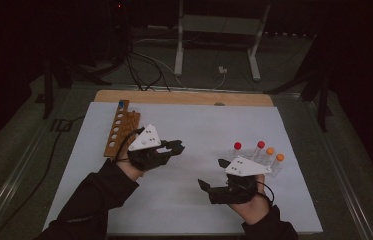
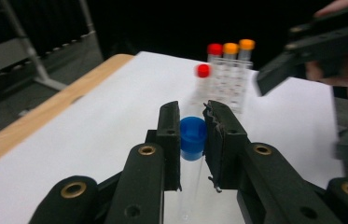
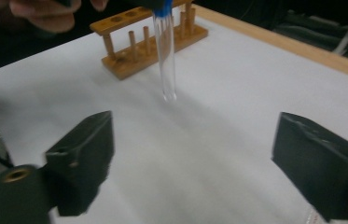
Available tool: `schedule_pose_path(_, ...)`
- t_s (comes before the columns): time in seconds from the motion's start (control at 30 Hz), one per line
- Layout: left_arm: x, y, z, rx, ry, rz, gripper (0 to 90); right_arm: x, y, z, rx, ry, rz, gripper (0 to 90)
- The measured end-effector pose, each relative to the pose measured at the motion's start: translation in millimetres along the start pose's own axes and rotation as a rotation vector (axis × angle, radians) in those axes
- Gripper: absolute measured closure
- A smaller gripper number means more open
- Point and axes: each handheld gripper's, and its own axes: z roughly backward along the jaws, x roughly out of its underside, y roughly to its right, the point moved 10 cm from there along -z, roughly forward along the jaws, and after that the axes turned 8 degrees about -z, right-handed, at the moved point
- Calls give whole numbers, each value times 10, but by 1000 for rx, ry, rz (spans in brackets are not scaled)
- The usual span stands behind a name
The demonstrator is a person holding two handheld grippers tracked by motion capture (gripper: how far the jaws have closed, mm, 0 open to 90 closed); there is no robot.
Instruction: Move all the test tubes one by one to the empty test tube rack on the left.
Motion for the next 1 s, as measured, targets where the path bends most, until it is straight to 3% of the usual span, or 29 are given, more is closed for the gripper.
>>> schedule_pose_path(0.07,17,-109,58,-28,-4,12,777,-11,-18,5,-7,7,-1,24)
schedule_pose_path(0.17,66,-242,130,-71,-8,34,777,-26,-34,20,-17,18,3,0)
schedule_pose_path(0.37,167,-487,273,-141,-24,68,777,-26,-57,35,-49,19,-2,0)
schedule_pose_path(0.53,241,-698,387,-198,-39,86,777,-27,-97,45,-67,22,21,0)
schedule_pose_path(1.0,269,-1192,643,-336,-47,119,777,-26,-90,53,-86,25,17,0)
